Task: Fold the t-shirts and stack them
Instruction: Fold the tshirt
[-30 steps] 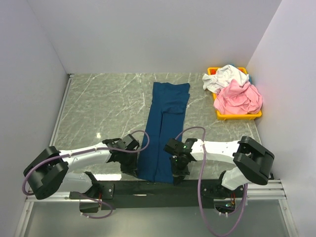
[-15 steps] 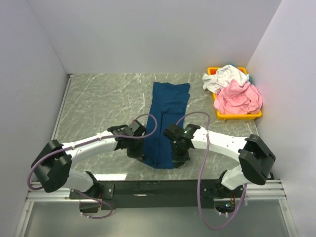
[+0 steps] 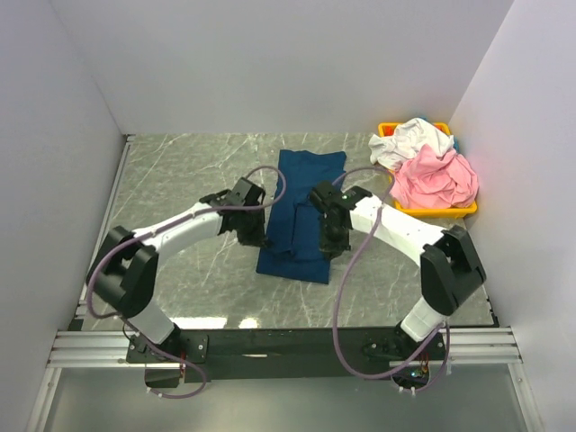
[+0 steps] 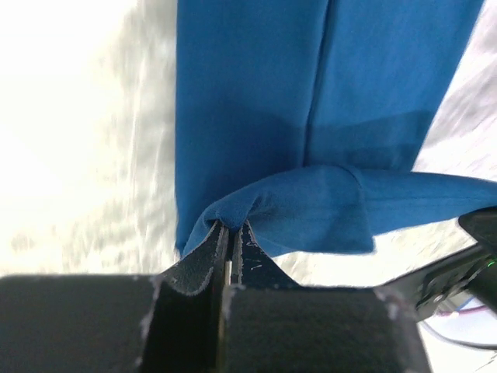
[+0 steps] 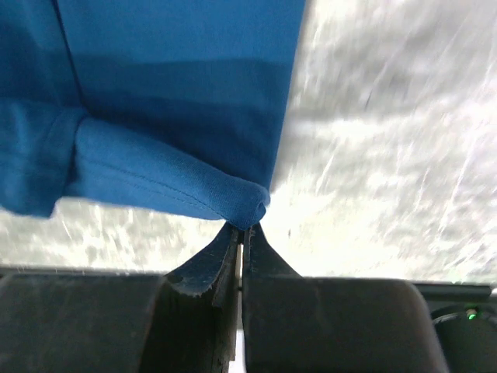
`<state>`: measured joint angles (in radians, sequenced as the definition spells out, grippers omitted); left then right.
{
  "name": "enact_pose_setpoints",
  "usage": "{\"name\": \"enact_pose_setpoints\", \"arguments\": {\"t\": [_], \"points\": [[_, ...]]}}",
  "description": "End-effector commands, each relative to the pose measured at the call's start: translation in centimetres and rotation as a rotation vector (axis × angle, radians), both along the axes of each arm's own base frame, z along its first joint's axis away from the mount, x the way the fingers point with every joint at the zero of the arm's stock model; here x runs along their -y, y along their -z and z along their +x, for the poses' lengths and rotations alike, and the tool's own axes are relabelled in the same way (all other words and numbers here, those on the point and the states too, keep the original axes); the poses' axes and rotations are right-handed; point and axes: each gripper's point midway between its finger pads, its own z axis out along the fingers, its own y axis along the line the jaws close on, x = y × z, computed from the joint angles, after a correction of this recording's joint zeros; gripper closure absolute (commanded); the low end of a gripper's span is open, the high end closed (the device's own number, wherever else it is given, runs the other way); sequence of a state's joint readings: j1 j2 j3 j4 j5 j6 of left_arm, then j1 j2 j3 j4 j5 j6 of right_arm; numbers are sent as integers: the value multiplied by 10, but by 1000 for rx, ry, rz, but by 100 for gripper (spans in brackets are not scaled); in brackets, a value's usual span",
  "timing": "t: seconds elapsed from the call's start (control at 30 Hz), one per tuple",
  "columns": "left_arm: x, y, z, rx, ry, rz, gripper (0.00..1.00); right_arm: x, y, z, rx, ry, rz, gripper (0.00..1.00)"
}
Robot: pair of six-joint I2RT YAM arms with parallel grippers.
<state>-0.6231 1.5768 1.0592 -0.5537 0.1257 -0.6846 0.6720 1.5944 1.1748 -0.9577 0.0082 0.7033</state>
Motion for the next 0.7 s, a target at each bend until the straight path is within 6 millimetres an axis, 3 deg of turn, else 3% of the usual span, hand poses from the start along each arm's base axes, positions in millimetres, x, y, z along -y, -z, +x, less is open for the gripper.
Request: {"name": "enact_pose_setpoints", "arguments": {"t": [0.0, 0.27, 0.3, 0.33, 0.67], "points": [[15, -15, 40, 78, 43, -64, 100, 5, -5, 32, 58, -28, -56, 100], [23, -28, 108, 134, 45, -111, 100, 16, -5, 84, 87, -15, -87, 100], [25, -19, 112, 115, 49, -110, 100, 16, -8, 91, 101, -11, -84, 100], [30, -27, 121, 130, 57, -132, 100, 16, -8, 95, 100, -10, -87, 100], [32, -16, 156, 105, 61, -183, 100, 28, -3, 130, 93, 2, -103, 100]]}}
